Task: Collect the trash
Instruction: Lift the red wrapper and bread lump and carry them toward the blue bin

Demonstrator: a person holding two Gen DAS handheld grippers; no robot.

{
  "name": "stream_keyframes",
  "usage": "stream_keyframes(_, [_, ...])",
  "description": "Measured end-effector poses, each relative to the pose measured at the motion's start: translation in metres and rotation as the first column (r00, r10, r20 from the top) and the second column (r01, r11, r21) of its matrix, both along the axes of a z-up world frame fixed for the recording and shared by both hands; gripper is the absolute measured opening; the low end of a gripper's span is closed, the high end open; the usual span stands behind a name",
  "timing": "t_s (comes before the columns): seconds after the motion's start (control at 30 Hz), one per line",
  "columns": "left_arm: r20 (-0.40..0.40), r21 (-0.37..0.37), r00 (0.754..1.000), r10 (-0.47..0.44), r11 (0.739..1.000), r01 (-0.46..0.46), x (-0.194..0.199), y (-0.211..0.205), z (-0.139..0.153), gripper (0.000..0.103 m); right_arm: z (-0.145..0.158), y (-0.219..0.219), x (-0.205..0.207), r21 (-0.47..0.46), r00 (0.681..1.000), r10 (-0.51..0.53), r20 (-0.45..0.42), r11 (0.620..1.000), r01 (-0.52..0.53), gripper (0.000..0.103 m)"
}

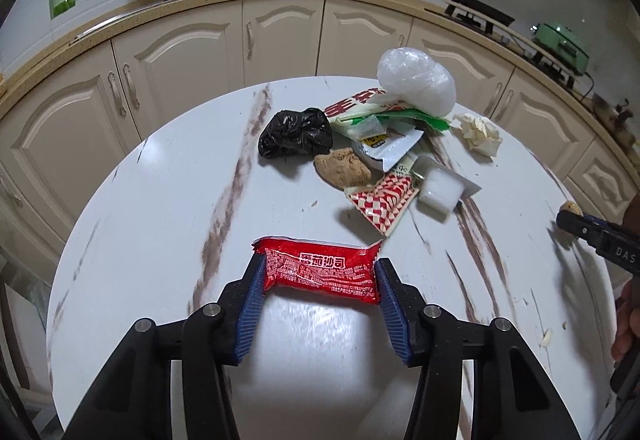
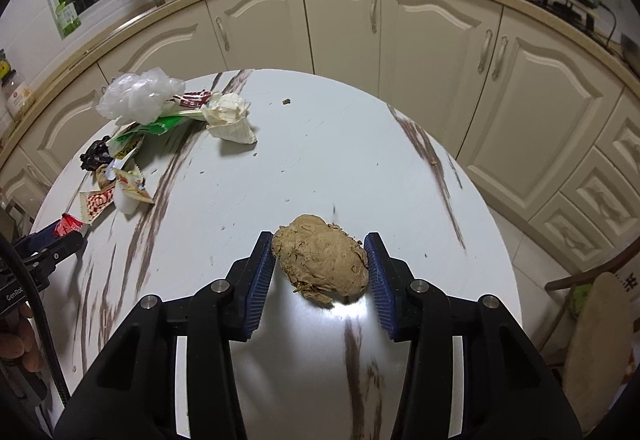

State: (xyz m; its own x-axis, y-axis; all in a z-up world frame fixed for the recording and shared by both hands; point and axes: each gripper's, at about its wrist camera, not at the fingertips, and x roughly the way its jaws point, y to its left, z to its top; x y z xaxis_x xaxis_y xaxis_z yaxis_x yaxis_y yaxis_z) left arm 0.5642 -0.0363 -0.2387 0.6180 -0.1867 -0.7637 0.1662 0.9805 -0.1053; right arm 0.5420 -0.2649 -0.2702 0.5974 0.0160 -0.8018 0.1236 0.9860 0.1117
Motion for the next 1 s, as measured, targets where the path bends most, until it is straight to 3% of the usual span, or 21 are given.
stream_keyframes(0.27, [-0.008,-0.030,1.000,0.017,0.999,-0.017,-0.056,0.004,0.014,0.049,0.013,0.008,-0.021,0.015,1.000,0.010,0.024,1.000,-0.010,0.043])
stream_keyframes(0.4, [0.029,-0.043,1.000,0.007,0.999,-0.005,-0.077,0.000,0.035,0.049,0.025,0.012,-0.031,0.020,0.999,0.015,0.052,1.000,-0.016,0.043])
stream_keyframes(0.63, [0.144,-0.051,0.989,-0.043,0.997,0.050,-0.110,-0.028,0.080,0.049,0.059,0.013,-0.057,0.018,0.991,0.018,0.131,1.000,-0.020,0.043])
stream_keyframes(1.0, [0.321,-0.031,0.937,-0.136,0.988,0.154,-0.165,-0.099,0.141,0.049,0.126,-0.013,-0.132,0.031,0.953,-0.034,0.303,0.999,0.026,0.043])
